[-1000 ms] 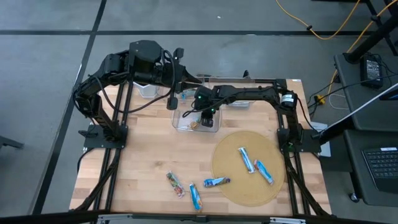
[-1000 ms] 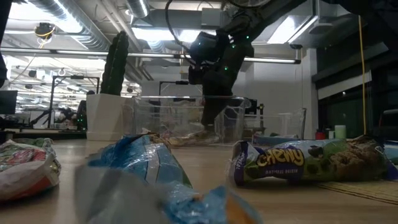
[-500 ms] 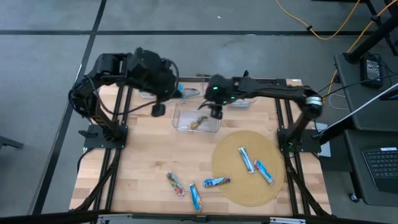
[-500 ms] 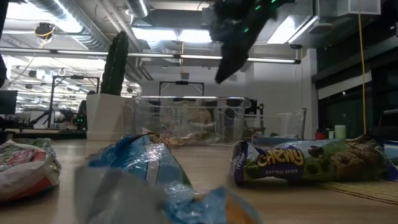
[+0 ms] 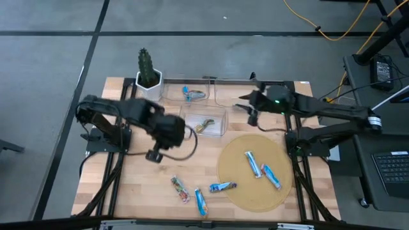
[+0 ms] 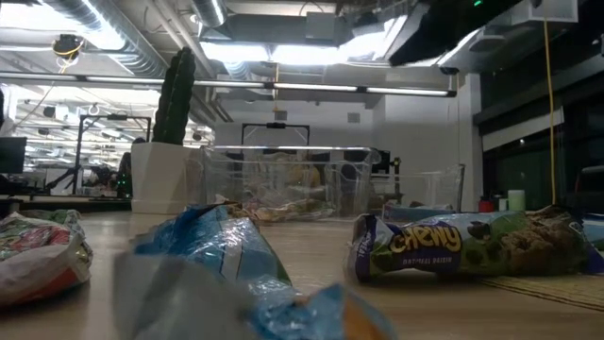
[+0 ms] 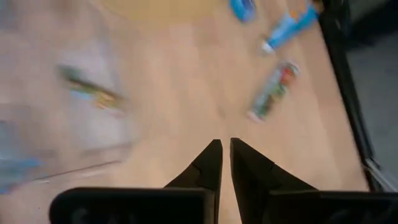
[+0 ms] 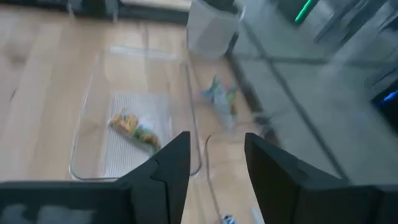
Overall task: Pick and place Granola Bars by type
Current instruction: Put the red granola bar into the top left transparent bin
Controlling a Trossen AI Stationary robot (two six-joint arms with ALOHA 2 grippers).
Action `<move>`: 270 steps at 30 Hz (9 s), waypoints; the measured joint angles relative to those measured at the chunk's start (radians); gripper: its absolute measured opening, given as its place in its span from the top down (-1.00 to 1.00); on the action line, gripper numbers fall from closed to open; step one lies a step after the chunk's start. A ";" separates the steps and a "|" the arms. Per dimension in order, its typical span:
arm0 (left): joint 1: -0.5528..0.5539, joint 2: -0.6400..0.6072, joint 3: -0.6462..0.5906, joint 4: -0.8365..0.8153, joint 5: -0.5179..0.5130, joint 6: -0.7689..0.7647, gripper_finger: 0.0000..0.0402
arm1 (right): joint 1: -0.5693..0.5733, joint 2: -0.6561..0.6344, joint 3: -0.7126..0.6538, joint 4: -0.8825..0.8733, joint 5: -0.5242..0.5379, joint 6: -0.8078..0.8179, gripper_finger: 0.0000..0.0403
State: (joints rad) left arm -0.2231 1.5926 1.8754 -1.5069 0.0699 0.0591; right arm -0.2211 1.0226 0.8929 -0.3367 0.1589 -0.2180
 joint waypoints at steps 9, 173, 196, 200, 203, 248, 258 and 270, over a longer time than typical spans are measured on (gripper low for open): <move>-0.115 -0.064 -0.553 0.390 0.093 -0.068 0.88 | 0.047 -0.136 -0.024 0.028 0.138 -0.024 0.23; 0.931 0.063 -0.779 1.041 -0.083 0.179 0.96 | 0.008 -0.132 0.114 -0.051 0.129 -0.052 0.23; 0.883 0.072 -0.583 0.793 -0.104 0.249 0.18 | 0.008 -0.134 0.114 -0.161 0.128 -0.054 0.23; 0.834 0.072 -0.467 0.734 -0.104 0.256 0.12 | 0.017 -0.143 0.114 -0.309 0.119 -0.039 0.23; 0.788 0.072 -0.378 0.690 -0.103 0.267 0.12 | 0.040 -0.152 0.114 -0.411 0.064 0.023 0.23; 0.567 0.071 -0.180 0.740 -0.028 0.258 0.29 | 0.980 0.252 0.115 -0.790 -0.109 1.580 -0.06; 0.560 0.071 -0.180 0.740 0.018 0.213 0.29 | 0.974 0.336 -0.082 -0.652 -0.207 1.606 -0.58; 0.556 0.071 -0.180 0.741 0.018 0.189 0.29 | 0.904 0.330 -0.212 -0.462 -0.194 1.575 -0.59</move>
State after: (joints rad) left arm 0.3325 1.6634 1.6955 -0.7664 0.0879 0.2479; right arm 0.6827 1.3529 0.6810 -0.7984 -0.0348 1.3567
